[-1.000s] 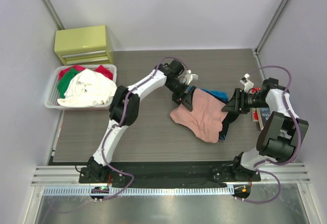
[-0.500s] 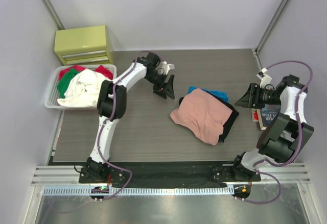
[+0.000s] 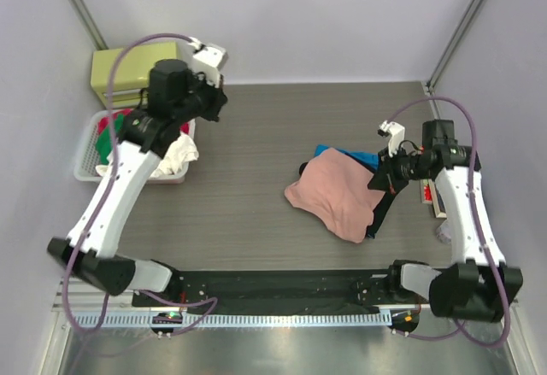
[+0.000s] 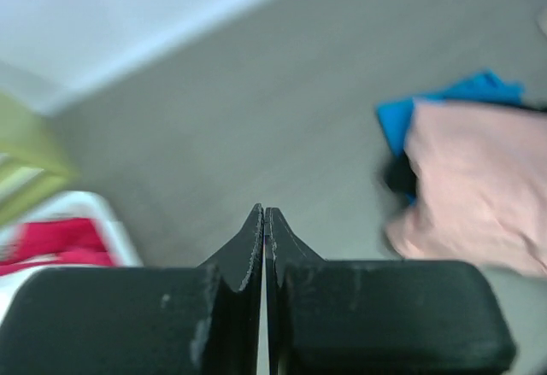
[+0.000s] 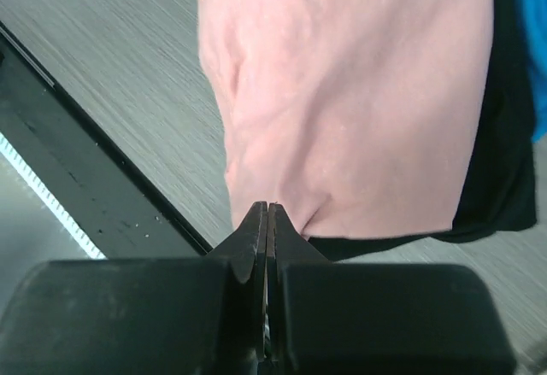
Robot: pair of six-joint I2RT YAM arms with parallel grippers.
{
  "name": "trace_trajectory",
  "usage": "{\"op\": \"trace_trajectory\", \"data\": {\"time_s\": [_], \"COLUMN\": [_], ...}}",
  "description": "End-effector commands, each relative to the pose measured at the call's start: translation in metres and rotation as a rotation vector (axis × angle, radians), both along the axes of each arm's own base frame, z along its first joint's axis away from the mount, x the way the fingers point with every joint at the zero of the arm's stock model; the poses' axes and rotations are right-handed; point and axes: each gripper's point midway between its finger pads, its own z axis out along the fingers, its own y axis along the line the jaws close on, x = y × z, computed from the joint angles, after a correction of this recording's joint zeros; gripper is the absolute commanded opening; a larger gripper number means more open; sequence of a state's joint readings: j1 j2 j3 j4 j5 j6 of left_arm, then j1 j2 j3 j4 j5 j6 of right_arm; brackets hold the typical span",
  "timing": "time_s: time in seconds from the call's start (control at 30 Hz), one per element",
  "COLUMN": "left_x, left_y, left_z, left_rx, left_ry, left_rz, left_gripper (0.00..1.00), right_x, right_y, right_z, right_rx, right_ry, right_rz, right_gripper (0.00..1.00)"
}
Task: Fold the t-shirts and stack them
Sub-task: Put the neatly folded tshirt into the corner of the board with the right arm
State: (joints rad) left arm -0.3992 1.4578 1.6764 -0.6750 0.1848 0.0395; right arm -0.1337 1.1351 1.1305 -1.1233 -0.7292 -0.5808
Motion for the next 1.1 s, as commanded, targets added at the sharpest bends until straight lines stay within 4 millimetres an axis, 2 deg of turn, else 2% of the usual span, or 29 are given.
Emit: {"op": "trace_trajectory", "data": {"time_s": [0.0, 0.03, 0.07, 0.1, 0.17, 0.23, 0.27, 0.3, 0.37, 0.4, 0.47, 0.5, 0.63, 0.8, 0.9, 0.97, 1.07], "left_x": [0.012, 0.010, 0.005, -0.006, -0.013, -0.026, -0.028, -0.034, -0.036, -0.037, -0.035, -0.035, -0.034, -0.033, -0.033, -0.032, -0.031], "left_y": [0.077, 0.092, 0.101, 0.113, 0.137, 0.159, 0.164, 0.174, 0.180, 0.183, 0.186, 0.190, 0.194, 0.196, 0.195, 0.196, 0.196], "left_z": [0.053, 0.062, 0.069, 0.084, 0.091, 0.096, 0.089, 0.092, 0.085, 0.083, 0.076, 0.074, 0.073, 0.069, 0.064, 0.060, 0.056], "left_rx": [0.107, 0.108, 0.104, 0.096, 0.100, 0.112, 0.119, 0.118, 0.121, 0.118, 0.117, 0.113, 0.102, 0.108, 0.107, 0.113, 0.113], "left_ry": [-0.267, -0.297, -0.316, -0.359, -0.400, -0.427, -0.415, -0.428, -0.417, -0.414, -0.402, -0.398, -0.393, -0.377, -0.369, -0.359, -0.347], "left_rz": [0.338, 0.380, 0.398, 0.424, 0.481, 0.533, 0.544, 0.567, 0.577, 0.588, 0.590, 0.602, 0.611, 0.613, 0.607, 0.608, 0.604], "left_gripper": [0.00, 0.00, 0.00, 0.00, 0.00, 0.00, 0.00, 0.00, 0.00, 0.00, 0.00, 0.00, 0.00, 0.00, 0.00, 0.00, 0.00], "right_x": [0.040, 0.054, 0.058, 0.062, 0.073, 0.080, 0.085, 0.088, 0.093, 0.091, 0.087, 0.084, 0.061, 0.056, 0.050, 0.054, 0.066], "right_y": [-0.002, -0.004, -0.009, -0.002, 0.005, 0.027, 0.031, 0.045, 0.054, 0.067, 0.075, 0.079, 0.079, 0.078, 0.077, 0.080, 0.084], "right_z": [-0.039, -0.044, -0.054, -0.058, -0.066, -0.068, -0.063, -0.059, -0.048, -0.044, -0.050, -0.057, -0.117, -0.173, -0.197, -0.195, -0.175], "right_rx": [0.016, 0.001, -0.045, -0.061, -0.096, -0.088, -0.101, -0.099, -0.114, -0.111, -0.139, -0.163, -0.183, -0.199, -0.221, -0.212, -0.189], "right_ry": [0.115, 0.088, 0.092, 0.088, 0.083, 0.083, 0.058, 0.038, -0.005, -0.016, -0.012, 0.002, 0.169, 0.286, 0.371, 0.362, 0.281], "right_rz": [-0.100, -0.112, -0.138, -0.123, -0.111, -0.075, -0.072, -0.050, -0.047, -0.026, -0.007, 0.007, 0.032, 0.012, 0.015, 0.023, 0.010], "right_gripper": [0.01, 0.01, 0.01, 0.01, 0.01, 0.01, 0.01, 0.01, 0.01, 0.01, 0.01, 0.01, 0.01, 0.01, 0.01, 0.01, 0.01]}}
